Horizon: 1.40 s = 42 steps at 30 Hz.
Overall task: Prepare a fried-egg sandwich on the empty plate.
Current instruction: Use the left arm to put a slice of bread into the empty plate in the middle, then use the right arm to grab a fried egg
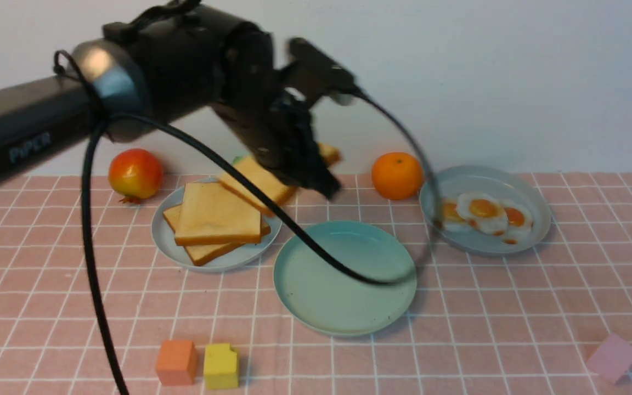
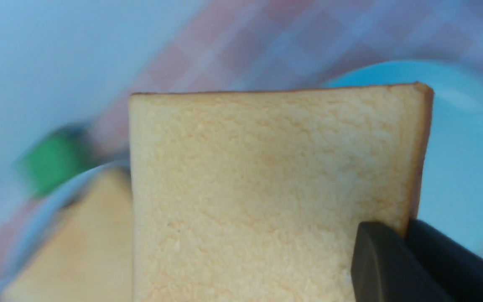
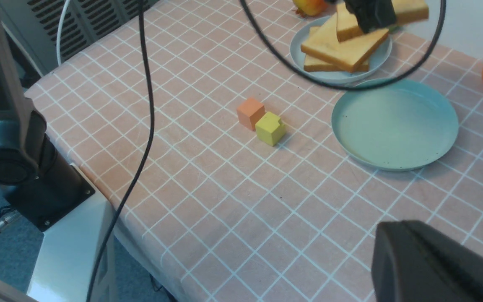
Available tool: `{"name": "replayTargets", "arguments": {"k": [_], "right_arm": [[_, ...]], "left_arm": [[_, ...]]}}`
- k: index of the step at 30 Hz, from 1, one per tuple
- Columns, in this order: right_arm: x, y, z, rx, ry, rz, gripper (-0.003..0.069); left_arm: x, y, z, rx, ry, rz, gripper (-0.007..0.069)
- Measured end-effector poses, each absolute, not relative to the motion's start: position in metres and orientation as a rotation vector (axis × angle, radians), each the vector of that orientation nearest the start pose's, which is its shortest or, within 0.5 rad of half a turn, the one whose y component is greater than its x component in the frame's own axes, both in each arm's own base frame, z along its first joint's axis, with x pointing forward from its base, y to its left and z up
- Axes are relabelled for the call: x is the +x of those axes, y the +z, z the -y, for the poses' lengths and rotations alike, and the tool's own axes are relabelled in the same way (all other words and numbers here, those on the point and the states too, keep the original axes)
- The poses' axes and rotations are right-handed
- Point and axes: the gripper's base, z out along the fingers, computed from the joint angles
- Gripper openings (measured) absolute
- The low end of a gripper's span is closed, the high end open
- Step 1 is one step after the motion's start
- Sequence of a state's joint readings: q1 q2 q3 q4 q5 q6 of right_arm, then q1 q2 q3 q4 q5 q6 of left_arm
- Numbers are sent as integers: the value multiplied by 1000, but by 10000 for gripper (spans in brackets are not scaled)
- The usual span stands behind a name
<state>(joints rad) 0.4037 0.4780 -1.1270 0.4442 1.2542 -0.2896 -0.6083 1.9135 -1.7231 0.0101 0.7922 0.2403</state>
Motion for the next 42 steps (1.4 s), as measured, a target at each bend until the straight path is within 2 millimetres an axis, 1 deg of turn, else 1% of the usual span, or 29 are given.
{"name": "replayTargets", "arguments": {"k": [1,2,3,4,5,6,7,10,11,13,15,18,20,23,25,27,28,30,31,32,33,34,35,36,38,40,42], "right_arm": [[-6,433,-37,-804,587,-1893,25],[-6,433,-37,-803,586,-1892,25],[-10,433,-35,-801,582,-1879,26],[-11,433,-35,-802,582,-1874,27],[-12,433,-35,-801,581,-1873,27],[-14,433,-34,-801,581,-1865,29],[-15,433,-33,-800,580,-1860,30],[-17,433,-33,-799,579,-1855,32],[-17,433,-33,-799,579,-1855,32],[-17,433,-33,-799,579,-1855,32],[-17,433,-33,-799,581,-1854,32],[-17,433,-33,-799,581,-1854,32],[-17,433,-33,-800,582,-1853,32],[-17,433,-33,-799,582,-1854,36],[-17,433,-32,-789,587,-1860,37],[-17,433,-32,-775,592,-1868,38],[-16,433,-32,-759,591,-1878,40],[-15,433,-31,-741,585,-1889,41],[-14,432,-30,-721,574,-1902,42],[-13,432,-29,-708,564,-1912,43],[-11,431,-28,-695,554,-1922,44],[-9,431,-29,-682,547,-1937,45],[-7,431,-29,-677,543,-1943,45],[-1,430,-30,-661,530,-1973,46],[13,429,-34,-649,514,-2025,48],[35,426,-41,-646,491,-2108,52],[58,421,-49,-651,469,-2191,55]], "left_arm": [[355,295,263,1062,-167,-2252,53],[354,294,265,1070,-169,-2253,53],[346,281,282,1131,-178,-2259,53],[345,272,289,1158,-172,-2268,53],[344,272,290,1161,-171,-2266,53],[344,256,297,1200,-157,-2284,53],[344,246,302,1226,-143,-2295,53],[348,226,307,1250,-119,-2311,53],[348,226,307,1249,-119,-2310,53],[351,216,309,1248,-105,-2312,53],[353,211,310,1236,-103,-2317,53],[353,210,311,1230,-109,-2318,57],[353,210,311,1223,-116,-2316,83],[354,211,312,1209,-123,-2313,169],[354,211,312,1182,-131,-2328,247],[354,211,312,1171,-133,-2335,276],[353,213,311,1142,-141,-2355,337],[352,216,310,1123,-146,-2366,372],[349,224,307,1098,-153,-2378,407],[347,231,305,1080,-157,-2390,419],[344,244,302,1050,-170,-2397,427],[339,264,299,1007,-193,-2396,428],[337,268,297,992,-200,-2406,427],[328,298,291,920,-249,-2403,405],[308,348,277,830,-348,-2363,344],[279,396,259,780,-481,-2301,233],[247,432,238,776,-595,-2223,120]]}}
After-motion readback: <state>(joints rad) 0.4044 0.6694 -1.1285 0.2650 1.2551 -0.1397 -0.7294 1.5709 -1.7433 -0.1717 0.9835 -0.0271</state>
